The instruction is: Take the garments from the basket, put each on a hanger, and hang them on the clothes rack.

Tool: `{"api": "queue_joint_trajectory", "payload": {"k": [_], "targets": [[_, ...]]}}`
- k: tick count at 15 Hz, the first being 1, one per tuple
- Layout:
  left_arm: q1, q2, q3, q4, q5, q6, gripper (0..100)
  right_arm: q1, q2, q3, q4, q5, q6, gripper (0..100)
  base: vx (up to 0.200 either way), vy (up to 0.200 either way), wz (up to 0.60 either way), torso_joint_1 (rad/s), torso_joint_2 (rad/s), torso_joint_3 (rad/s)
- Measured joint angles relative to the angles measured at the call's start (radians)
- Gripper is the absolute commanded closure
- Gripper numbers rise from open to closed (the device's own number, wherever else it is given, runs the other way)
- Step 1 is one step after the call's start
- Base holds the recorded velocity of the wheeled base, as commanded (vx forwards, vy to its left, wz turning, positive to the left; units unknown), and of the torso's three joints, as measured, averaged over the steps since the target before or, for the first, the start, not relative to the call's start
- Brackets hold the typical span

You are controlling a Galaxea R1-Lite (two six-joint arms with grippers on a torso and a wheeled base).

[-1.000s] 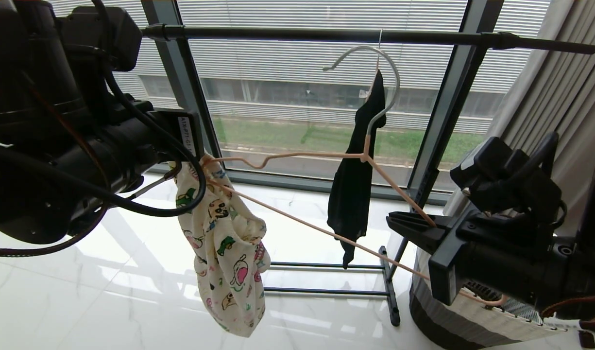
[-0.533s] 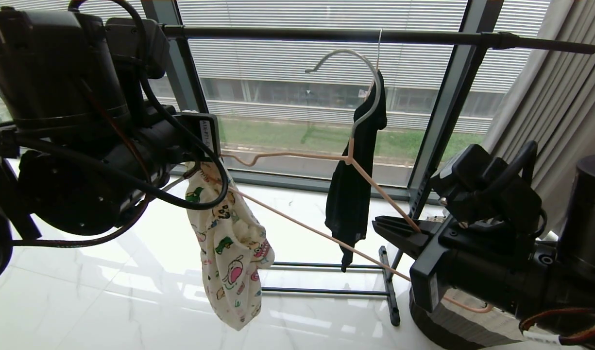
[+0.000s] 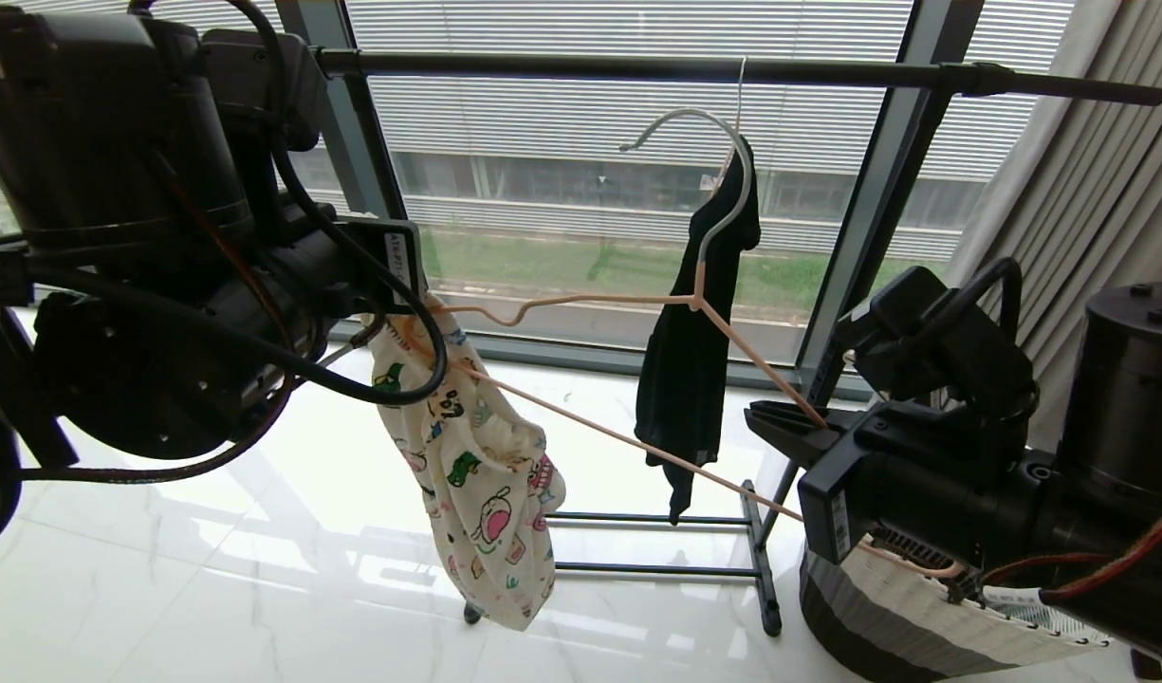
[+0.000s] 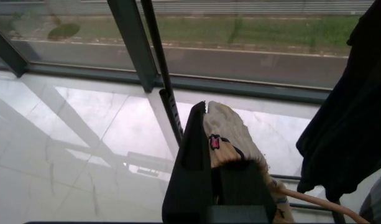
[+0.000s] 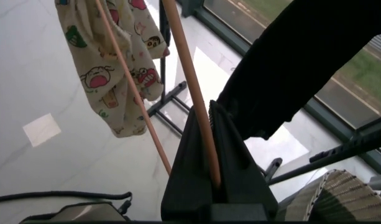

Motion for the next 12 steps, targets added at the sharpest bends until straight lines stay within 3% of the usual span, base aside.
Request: {"api": "queue_joint_trajectory", "payload": {"k": [4,12], "targets": [[-0.003,0.001,-0.008,0.003,0.021,0.008,100,-0.021,0.011,-0.01,-0.002,-0.01,0.005,100,0.0,0.0,0.0,0.0,0.0,0.0],[-0.038,0.024,-0.008,0.004,0.021,0.024,100,0.008,0.112,-0.127,-0.003,-0.011,0.014,100,0.0,0.0,0.0,0.0,0.0,0.0]]}}
